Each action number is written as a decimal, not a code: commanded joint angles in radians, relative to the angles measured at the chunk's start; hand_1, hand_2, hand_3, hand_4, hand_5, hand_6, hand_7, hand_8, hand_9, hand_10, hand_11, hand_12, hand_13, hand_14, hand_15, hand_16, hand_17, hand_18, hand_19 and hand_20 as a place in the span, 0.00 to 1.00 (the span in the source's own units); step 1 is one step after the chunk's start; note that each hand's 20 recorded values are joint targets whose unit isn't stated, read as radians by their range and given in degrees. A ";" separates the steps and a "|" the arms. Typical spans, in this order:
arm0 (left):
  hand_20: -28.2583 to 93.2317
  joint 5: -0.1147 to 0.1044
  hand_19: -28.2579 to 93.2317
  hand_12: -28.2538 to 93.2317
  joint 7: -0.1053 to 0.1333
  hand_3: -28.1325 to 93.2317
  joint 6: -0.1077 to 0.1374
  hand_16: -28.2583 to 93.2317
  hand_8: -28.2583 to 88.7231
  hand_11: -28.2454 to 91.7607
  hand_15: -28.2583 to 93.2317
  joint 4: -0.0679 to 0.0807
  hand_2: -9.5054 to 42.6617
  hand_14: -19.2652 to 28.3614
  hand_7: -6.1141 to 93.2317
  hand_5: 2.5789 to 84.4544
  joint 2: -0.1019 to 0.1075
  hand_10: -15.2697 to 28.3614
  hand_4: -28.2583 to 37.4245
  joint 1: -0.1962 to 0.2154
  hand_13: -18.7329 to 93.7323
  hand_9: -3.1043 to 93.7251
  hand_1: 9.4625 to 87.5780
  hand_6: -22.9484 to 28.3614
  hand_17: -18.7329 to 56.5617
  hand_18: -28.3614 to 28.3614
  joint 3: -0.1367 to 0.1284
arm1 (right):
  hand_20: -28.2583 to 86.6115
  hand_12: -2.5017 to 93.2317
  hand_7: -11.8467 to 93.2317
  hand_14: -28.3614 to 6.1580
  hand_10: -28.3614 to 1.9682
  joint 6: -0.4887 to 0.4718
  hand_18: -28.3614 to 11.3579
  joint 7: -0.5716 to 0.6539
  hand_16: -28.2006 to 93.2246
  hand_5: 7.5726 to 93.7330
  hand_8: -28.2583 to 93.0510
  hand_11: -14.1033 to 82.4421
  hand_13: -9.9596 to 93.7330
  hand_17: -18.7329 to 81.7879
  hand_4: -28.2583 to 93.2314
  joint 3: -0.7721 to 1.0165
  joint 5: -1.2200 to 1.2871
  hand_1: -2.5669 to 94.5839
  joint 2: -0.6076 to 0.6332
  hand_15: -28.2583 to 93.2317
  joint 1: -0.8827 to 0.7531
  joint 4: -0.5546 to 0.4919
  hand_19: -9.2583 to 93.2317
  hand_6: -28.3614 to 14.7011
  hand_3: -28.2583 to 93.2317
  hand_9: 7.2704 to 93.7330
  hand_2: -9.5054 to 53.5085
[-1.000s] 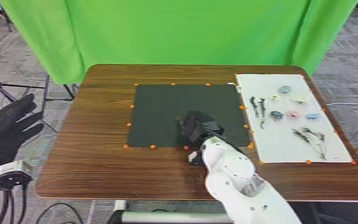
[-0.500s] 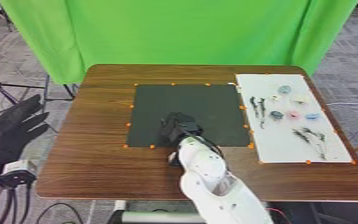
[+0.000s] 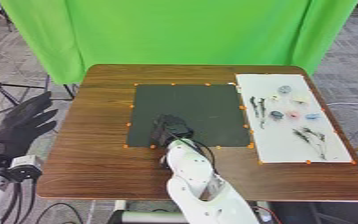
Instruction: Arrange flowers
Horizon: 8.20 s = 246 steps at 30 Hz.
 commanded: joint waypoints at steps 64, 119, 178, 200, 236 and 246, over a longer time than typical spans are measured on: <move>0.29 0.018 0.55 0.39 0.017 0.81 -0.015 0.27 0.15 0.36 0.41 -0.009 0.03 0.64 0.29 0.24 -0.030 0.54 0.00 0.027 0.30 0.21 0.18 0.47 0.13 0.83 -0.002 | 0.58 0.64 0.36 0.34 0.35 -0.031 0.17 -0.428 0.50 0.63 0.10 0.83 0.36 0.16 0.18 0.031 0.061 0.21 0.083 0.96 -0.093 -0.116 0.62 0.71 1.00 0.27 0.49; 0.29 0.020 0.55 0.39 0.019 0.81 0.003 0.26 0.15 0.36 0.41 -0.018 0.04 0.64 0.29 0.24 -0.054 0.55 0.00 0.044 0.30 0.21 0.18 0.47 0.13 0.83 -0.008 | 0.58 0.60 0.35 0.33 0.33 0.071 0.18 -0.439 0.48 0.58 0.10 0.85 0.34 0.15 0.23 0.017 0.016 0.18 0.165 0.97 -0.070 -0.100 0.62 0.72 1.00 0.25 0.45; 0.29 0.020 0.55 0.39 0.033 0.82 0.003 0.26 0.15 0.36 0.41 -0.024 0.04 0.64 0.29 0.24 -0.067 0.55 0.00 0.058 0.30 0.21 0.17 0.47 0.13 0.83 -0.012 | 0.58 0.60 0.38 0.30 0.31 0.246 0.17 -0.372 0.49 0.58 0.11 0.84 0.36 0.16 0.21 0.027 0.012 0.15 0.269 0.96 -0.036 -0.151 0.62 0.67 1.00 0.27 0.40; 0.29 0.034 0.55 0.39 0.041 0.82 -0.003 0.27 0.15 0.36 0.41 -0.028 0.04 0.64 0.29 0.24 -0.084 0.54 0.00 0.079 0.30 0.21 0.17 0.47 0.13 0.83 -0.025 | 0.59 0.39 0.54 0.50 0.54 0.437 0.25 -0.117 0.43 0.54 0.07 0.74 0.60 0.31 0.00 0.384 -0.033 0.40 0.549 0.91 -0.176 -0.171 0.70 0.67 0.85 0.53 0.00; 0.29 0.033 0.55 0.39 0.040 0.81 0.005 0.26 0.15 0.36 0.41 -0.039 0.04 0.64 0.29 0.24 -0.102 0.54 0.00 0.083 0.30 0.21 0.17 0.47 0.13 0.83 -0.034 | 0.59 0.48 0.57 0.46 0.44 -0.044 0.23 0.050 0.46 0.51 0.08 0.78 0.57 0.31 0.00 0.832 0.073 0.38 0.692 0.90 -0.506 -0.295 0.70 0.61 0.68 0.50 0.00; 0.29 0.033 0.56 0.39 0.041 0.82 0.005 0.27 0.15 0.36 0.41 -0.037 0.04 0.65 0.29 0.24 -0.100 0.54 0.00 0.083 0.30 0.21 0.17 0.47 0.13 0.83 -0.030 | 0.59 0.47 0.56 0.46 0.45 -0.089 0.23 0.034 0.46 0.52 0.08 0.77 0.58 0.31 0.00 0.838 0.100 0.36 0.676 0.89 -0.538 -0.305 0.70 0.61 0.69 0.50 0.00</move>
